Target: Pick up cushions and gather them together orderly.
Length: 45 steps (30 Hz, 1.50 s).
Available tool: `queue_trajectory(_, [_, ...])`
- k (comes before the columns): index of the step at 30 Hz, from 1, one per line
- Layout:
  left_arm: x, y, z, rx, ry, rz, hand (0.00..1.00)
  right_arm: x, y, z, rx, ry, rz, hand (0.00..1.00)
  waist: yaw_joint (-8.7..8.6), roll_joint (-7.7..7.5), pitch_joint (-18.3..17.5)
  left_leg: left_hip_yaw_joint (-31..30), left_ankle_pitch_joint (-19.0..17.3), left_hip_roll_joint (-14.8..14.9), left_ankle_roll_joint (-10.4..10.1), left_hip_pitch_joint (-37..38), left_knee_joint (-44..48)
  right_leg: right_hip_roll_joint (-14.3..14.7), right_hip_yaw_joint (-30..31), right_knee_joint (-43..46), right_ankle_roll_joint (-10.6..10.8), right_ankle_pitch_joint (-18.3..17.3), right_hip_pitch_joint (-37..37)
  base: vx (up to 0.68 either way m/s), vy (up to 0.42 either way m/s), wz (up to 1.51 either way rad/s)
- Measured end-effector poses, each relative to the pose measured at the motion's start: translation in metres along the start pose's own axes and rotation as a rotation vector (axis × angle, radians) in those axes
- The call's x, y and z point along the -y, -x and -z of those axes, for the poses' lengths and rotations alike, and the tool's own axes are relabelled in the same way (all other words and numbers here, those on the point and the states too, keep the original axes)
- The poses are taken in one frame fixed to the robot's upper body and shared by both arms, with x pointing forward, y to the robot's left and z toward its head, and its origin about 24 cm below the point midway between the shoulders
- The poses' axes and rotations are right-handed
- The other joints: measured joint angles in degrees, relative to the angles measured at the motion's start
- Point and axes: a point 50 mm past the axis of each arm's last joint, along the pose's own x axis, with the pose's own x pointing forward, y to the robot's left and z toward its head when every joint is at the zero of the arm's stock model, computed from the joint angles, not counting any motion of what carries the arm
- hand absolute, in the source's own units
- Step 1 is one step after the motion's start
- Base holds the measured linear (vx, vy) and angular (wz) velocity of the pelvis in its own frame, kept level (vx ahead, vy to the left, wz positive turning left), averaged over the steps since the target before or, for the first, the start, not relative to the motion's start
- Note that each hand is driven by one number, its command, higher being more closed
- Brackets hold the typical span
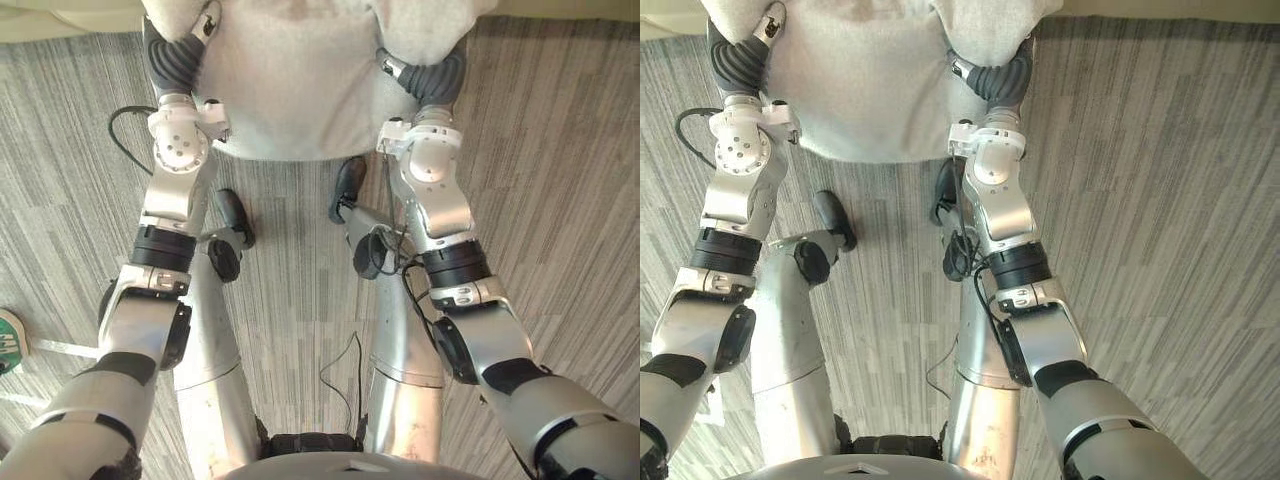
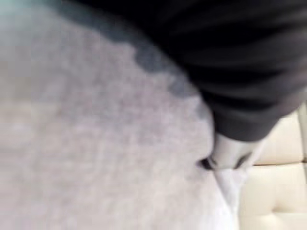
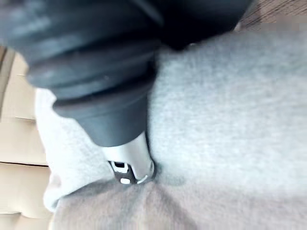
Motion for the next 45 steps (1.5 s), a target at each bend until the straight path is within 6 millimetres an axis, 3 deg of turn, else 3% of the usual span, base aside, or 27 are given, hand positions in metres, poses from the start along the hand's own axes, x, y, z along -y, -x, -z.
queue_trajectory(1, [0.002, 0.012, 0.009, -0.032, 0.013, 0.006, 1.00, 0.003, 0.007, 0.008, -0.024, 0.013, 0.001, 1.00, -0.02, 0.09, -0.27, 0.59, -0.02, -0.20, -0.04, 4.14, -1.91, -0.03, -0.03, -1.17, -0.08, -0.18, 3.80, 0.04, -0.051, 0.02])
queue_trajectory(3, [0.003, 0.035, 0.026, -0.098, 0.040, 0.000, 1.00, 0.010, 0.023, 0.024, -0.084, 0.024, 0.007, 1.00, -0.06, 0.17, -4.52, 0.80, -0.24, -0.65, -0.39, 6.77, -3.67, -0.01, -0.12, -2.35, 0.36, -0.66, 6.26, 0.05, -0.031, 0.04])
queue_trajectory(8, [-0.006, 0.081, 0.040, -0.164, 0.065, -0.010, 1.00, 0.023, 0.069, 0.038, -0.142, 0.006, -0.014, 1.00, 0.08, 0.32, -5.19, 2.18, -0.42, -1.89, -0.69, 21.61, -9.53, -0.04, -0.24, -7.23, 1.41, -1.50, 20.37, 0.08, -0.003, 0.04])
queue_trajectory(11, [-0.021, 0.113, 0.050, -0.231, 0.052, -0.036, 1.00, 0.025, 0.102, 0.049, -0.207, 0.045, -0.075, 1.00, 0.26, 0.37, -8.40, 3.06, -0.64, -2.36, -1.05, 28.39, -12.77, 0.27, -0.19, -10.33, 2.05, -1.79, 26.79, 0.09, 0.016, -0.03])
queue_trajectory(13, [-0.032, 0.135, 0.055, -0.284, 0.043, -0.055, 1.00, 0.026, 0.127, 0.052, -0.256, 0.052, -0.110, 1.00, 0.81, 0.51, -11.46, 4.17, -0.73, -2.40, -1.24, 34.28, -15.66, 0.87, -0.16, -13.09, 2.34, -1.76, 32.20, 0.13, 0.019, -0.09])
queue_trajectory(16, [-0.044, 0.160, 0.053, -0.311, 0.046, -0.077, 1.00, 0.030, 0.149, 0.044, -0.251, 0.082, -0.158, 1.00, 1.44, 0.69, -16.22, 5.62, -0.03, -3.31, -2.09, 41.34, -21.03, 1.24, 0.29, -17.09, 2.82, -1.49, 38.13, 0.18, 0.036, -0.10])
queue_trajectory(20, [-0.048, 0.174, 0.051, -0.321, 0.053, -0.088, 1.00, 0.030, 0.152, 0.041, -0.220, 0.108, -0.184, 1.00, 0.99, 1.10, -20.91, 6.89, 1.98, -5.03, -2.28, 46.76, -28.26, 1.67, 1.25, -22.60, 3.53, -0.05, 42.33, 0.13, 0.013, -0.08])
queue_trajectory(23, [-0.049, 0.180, 0.053, -0.345, 0.048, -0.089, 1.00, 0.031, 0.154, 0.042, -0.213, 0.142, -0.193, 1.00, -0.26, 1.67, -21.72, 7.03, 4.04, -5.94, -2.41, 51.42, -33.38, 2.36, 1.19, -27.19, 3.72, 1.89, 46.92, 0.13, 0.007, 0.02])
queue_trajectory(28, [-0.047, 0.196, 0.061, -0.415, 0.045, -0.067, 1.00, 0.039, 0.167, 0.050, -0.278, 0.168, -0.181, 1.00, -0.67, 1.88, -22.61, 6.53, 4.09, -5.86, -2.81, 55.09, -34.15, 3.57, 2.08, -30.33, 3.72, 2.66, 51.26, 0.10, 0.017, -0.13])
queue_trajectory(29, [-0.048, 0.200, 0.065, -0.439, 0.038, -0.064, 1.00, 0.041, 0.171, 0.053, -0.300, 0.175, -0.181, 1.00, -0.73, 1.94, -22.58, 5.83, 3.41, -5.13, -3.78, 54.77, -30.46, 3.92, 2.54, -30.51, 3.84, 2.31, 52.48, 0.05, 0.004, -0.15])
queue_trajectory(31, [-0.049, 0.206, 0.074, -0.486, 0.024, -0.058, 1.00, 0.044, 0.178, 0.062, -0.343, 0.195, -0.189, 1.00, -0.95, 2.10, -22.46, 4.27, 3.08, -3.55, -3.79, 52.48, -20.83, 4.30, 2.84, -30.20, 3.53, 0.72, 54.83, 0.02, 0.018, -0.14])
queue_trajectory(33, [-0.050, 0.220, 0.078, -0.540, 0.018, -0.059, 1.00, 0.049, 0.184, 0.065, -0.370, 0.214, -0.193, 1.00, -0.83, 4.11, -22.64, 1.48, 5.60, -0.83, -1.85, 48.25, -7.30, 5.60, 4.35, -30.07, 3.43, -0.98, 57.05, -0.03, 0.070, -0.29])
queue_trajectory(34, [-0.050, 0.222, 0.078, -0.548, 0.018, -0.057, 1.00, 0.049, 0.184, 0.065, -0.372, 0.215, -0.192, 1.00, -0.96, 4.17, -22.77, 0.93, 7.68, -1.00, -1.46, 46.34, -5.39, 5.47, 4.91, -32.53, 3.30, -0.92, 58.09, 0.02, 0.091, -0.25])
queue_trajectory(35, [-0.047, 0.223, 0.079, -0.553, 0.023, -0.046, 1.00, 0.052, 0.182, 0.064, -0.366, 0.221, -0.183, 1.00, -1.01, 4.34, -23.47, 0.70, 6.10, -2.22, -0.57, 44.70, -7.45, 5.11, 5.82, -37.45, 2.77, -0.58, 58.69, 0.09, 0.078, -0.11])
queue_trajectory(37, [-0.044, 0.222, 0.079, -0.555, 0.033, -0.017, 1.00, 0.055, 0.177, 0.063, -0.345, 0.229, -0.167, 1.00, -1.40, 4.10, -23.07, 0.42, 1.50, -6.08, -1.03, 43.07, -15.42, 3.82, 7.59, -39.89, 0.14, 1.62, 58.68, 0.11, 0.106, 0.19])
queue_trajectory(38, [-0.044, 0.223, 0.080, -0.562, 0.031, -0.015, 1.00, 0.056, 0.176, 0.063, -0.345, 0.230, -0.166, 1.00, -1.33, 3.83, -22.90, 0.15, 1.51, -6.99, -1.29, 42.90, -17.90, 3.32, 7.98, -39.81, 0.33, 1.89, 58.89, 0.04, 0.172, 0.38])
queue_trajectory(39, [-0.047, 0.228, 0.081, -0.581, 0.026, -0.026, 1.00, 0.054, 0.174, 0.062, -0.336, 0.226, -0.171, 1.00, -0.22, 3.23, -22.50, -2.66, 3.07, -10.23, -2.51, 43.33, -28.93, 1.89, 9.03, -40.31, 1.79, 1.40, 59.50, 0.02, 0.178, 0.10])
queue_trajectory(41, [-0.053, 0.233, 0.079, -0.590, 0.019, -0.054, 1.00, 0.046, 0.171, 0.066, -0.336, 0.218, -0.201, 1.00, 2.11, 4.29, -22.89, -3.74, 5.80, -10.07, -4.11, 45.11, -35.68, 2.38, 11.99, -43.09, 2.51, 0.93, 60.30, 0.13, 0.309, -0.71])
queue_trajectory(42, [-0.057, 0.233, 0.079, -0.588, 0.011, -0.070, 1.00, 0.042, 0.172, 0.068, -0.342, 0.215, -0.215, 1.00, 2.43, 4.28, -23.08, -2.26, 5.99, -10.18, -2.78, 44.46, -34.34, 2.54, 13.72, -42.12, 4.42, -0.47, 60.01, 0.24, 0.334, -0.93])
queue_trajectory(43, [-0.059, 0.231, 0.077, -0.578, 0.007, -0.071, 1.00, 0.041, 0.173, 0.068, -0.346, 0.206, -0.216, 1.00, 2.19, 3.80, -23.04, -1.27, 5.92, -10.43, -1.26, 43.42, -32.34, 1.71, 14.27, -35.16, 5.64, -2.49, 57.11, 0.22, 0.219, -0.45])
queue_trajectory(44, [-0.060, 0.231, 0.076, -0.573, 0.002, -0.068, 1.00, 0.040, 0.174, 0.069, -0.354, 0.199, -0.212, 1.00, 1.83, 2.81, -23.08, -0.36, 5.52, -10.93, -0.38, 43.13, -31.08, 1.00, 14.76, -31.21, 6.48, -3.51, 55.73, 0.22, 0.203, -0.16])
queue_trajectory(45, [-0.063, 0.230, 0.075, -0.570, -0.011, -0.061, 1.00, 0.038, 0.177, 0.072, -0.374, 0.188, -0.206, 1.00, 1.55, 0.49, -23.40, 1.24, 4.25, -12.75, 1.70, 43.18, -28.98, -0.81, 15.68, -25.41, 9.28, -6.11, 54.20, 0.23, 0.177, -0.35])
